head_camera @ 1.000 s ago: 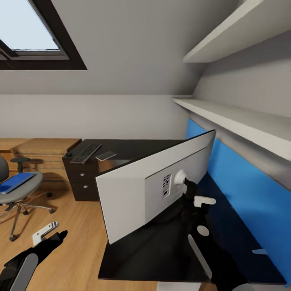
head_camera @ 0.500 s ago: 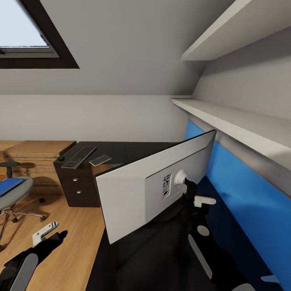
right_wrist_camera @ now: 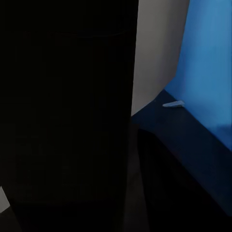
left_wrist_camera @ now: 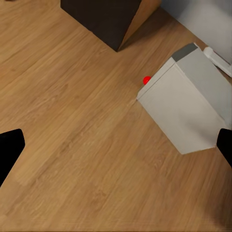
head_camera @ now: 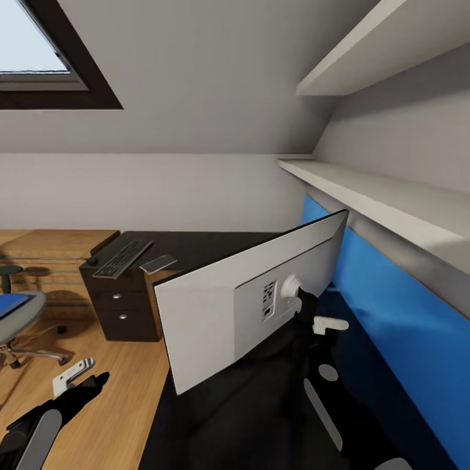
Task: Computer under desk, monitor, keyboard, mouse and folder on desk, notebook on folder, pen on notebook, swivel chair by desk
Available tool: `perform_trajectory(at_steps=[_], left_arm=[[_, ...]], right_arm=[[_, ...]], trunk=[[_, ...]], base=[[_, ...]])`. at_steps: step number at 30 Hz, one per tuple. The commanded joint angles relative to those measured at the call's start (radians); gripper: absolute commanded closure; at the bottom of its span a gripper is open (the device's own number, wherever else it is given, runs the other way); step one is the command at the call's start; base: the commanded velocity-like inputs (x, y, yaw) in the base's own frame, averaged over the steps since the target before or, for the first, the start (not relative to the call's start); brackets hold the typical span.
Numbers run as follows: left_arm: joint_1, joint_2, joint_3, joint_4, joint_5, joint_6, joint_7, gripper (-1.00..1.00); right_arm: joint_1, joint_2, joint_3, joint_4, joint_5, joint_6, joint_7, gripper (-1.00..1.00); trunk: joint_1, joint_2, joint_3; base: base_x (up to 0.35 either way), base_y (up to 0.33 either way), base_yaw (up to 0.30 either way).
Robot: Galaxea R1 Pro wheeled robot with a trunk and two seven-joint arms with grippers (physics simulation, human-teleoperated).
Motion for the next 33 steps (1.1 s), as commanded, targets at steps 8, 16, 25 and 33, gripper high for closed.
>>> perform_trajectory(at_steps=[8, 16, 25, 33], left_arm=[[0.000, 0.000, 0.000, -0.001, 0.011, 0.004, 0.009, -1.00], [0.000, 0.000, -0.002, -0.001, 0.011, 0.004, 0.010, -1.00], [0.000, 0.000, -0.002, -0.001, 0.011, 0.004, 0.010, -1.00], [0.000, 0.000, -0.002, -0.001, 0.011, 0.004, 0.010, -1.00]], right_arm=[[-0.001, -0.002, 0.003, 0.012, 0.005, -0.004, -0.012, 1.00], [-0.001, -0.002, 0.004, 0.012, 0.003, -0.004, -0.012, 1.00], [-0.001, -0.002, 0.003, 0.012, 0.003, -0.004, -0.012, 1.00], [-0.001, -0.002, 0.003, 0.012, 0.003, -0.004, -0.012, 1.00]], trunk=[[0.001, -0.001, -0.001], [0.001, -0.001, -0.001], [0.001, -0.001, -0.001], [0.001, -0.001, -0.001]], base=[[0.047, 0.000, 0.000], [0.001, 0.000, 0.000], [0.018, -0.026, 0.000], [0.003, -0.004, 0.000]])
